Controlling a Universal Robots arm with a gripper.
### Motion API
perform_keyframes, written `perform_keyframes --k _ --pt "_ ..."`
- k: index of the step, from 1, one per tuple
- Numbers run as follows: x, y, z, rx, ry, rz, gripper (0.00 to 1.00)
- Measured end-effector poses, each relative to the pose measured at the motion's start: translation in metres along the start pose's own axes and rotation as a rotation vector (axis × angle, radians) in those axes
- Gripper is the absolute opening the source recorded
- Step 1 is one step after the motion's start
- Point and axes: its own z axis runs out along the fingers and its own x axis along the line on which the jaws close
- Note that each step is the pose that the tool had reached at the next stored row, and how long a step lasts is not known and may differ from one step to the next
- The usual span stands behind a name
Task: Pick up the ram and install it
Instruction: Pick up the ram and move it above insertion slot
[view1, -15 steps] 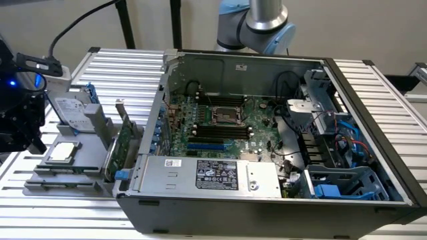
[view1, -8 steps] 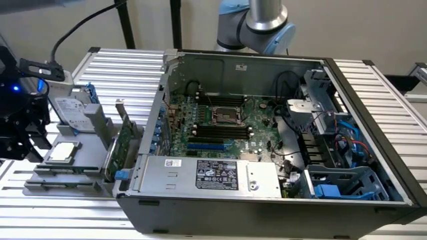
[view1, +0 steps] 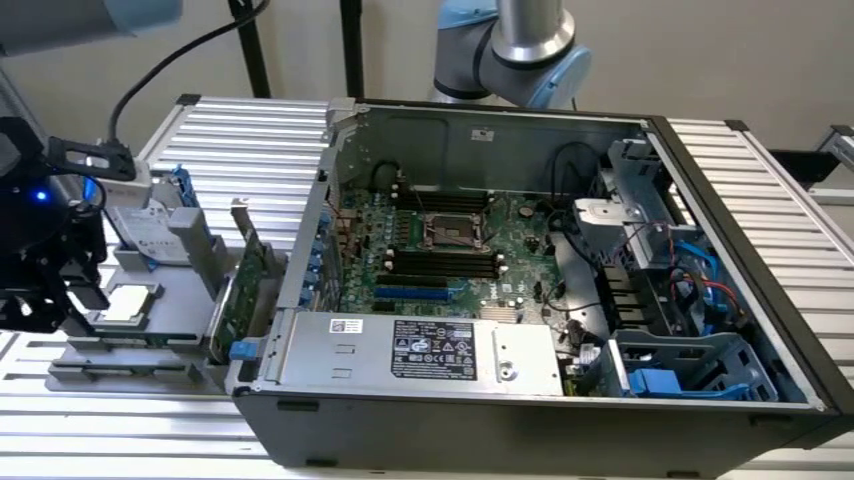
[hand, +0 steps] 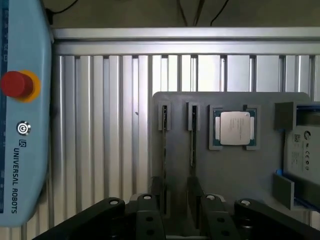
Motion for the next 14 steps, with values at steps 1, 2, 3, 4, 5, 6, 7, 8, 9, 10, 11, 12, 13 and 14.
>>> perform_keyframes --k 1,2,3,4,5,6,7,8,9,10,11,12,13,14 --pt "0.0 -0.0001 0.0019 0.0008 -0.0002 0.001 1.0" --pt "0.001 -0.0001 0.0037 0.0013 -0.0002 0.002 1.0" --pt "0.002 -0.0002 0.0054 0.0017 -0.0001 0.003 1.0" --pt "0.002 -0.0002 0.0074 0.0023 -0.0001 0.004 1.0" --pt "0.003 -0.0003 0.0092 0.0029 -0.0002 0.004 1.0" --pt "0.003 -0.0003 0.011 0.0035 -0.0002 0.005 1.0" --pt "0.004 -0.0004 0.0128 0.004 -0.0002 0.005 1.0" --pt "0.004 -0.0005 0.0147 0.0048 -0.0004 0.005 1.0" --pt "0.004 -0.0005 0.0165 0.0055 -0.0005 0.006 1.0" --pt "0.005 -0.0006 0.0183 0.0062 -0.0005 0.006 1.0" --pt "0.005 -0.0006 0.0201 0.0069 -0.0006 0.006 1.0" --pt "0.005 -0.0007 0.022 0.0076 -0.0008 0.006 1.0" --pt "0.006 -0.0007 0.0239 0.0083 -0.001 0.006 1.0" --pt "0.006 -0.0008 0.0257 0.0087 -0.001 0.006 1.0"
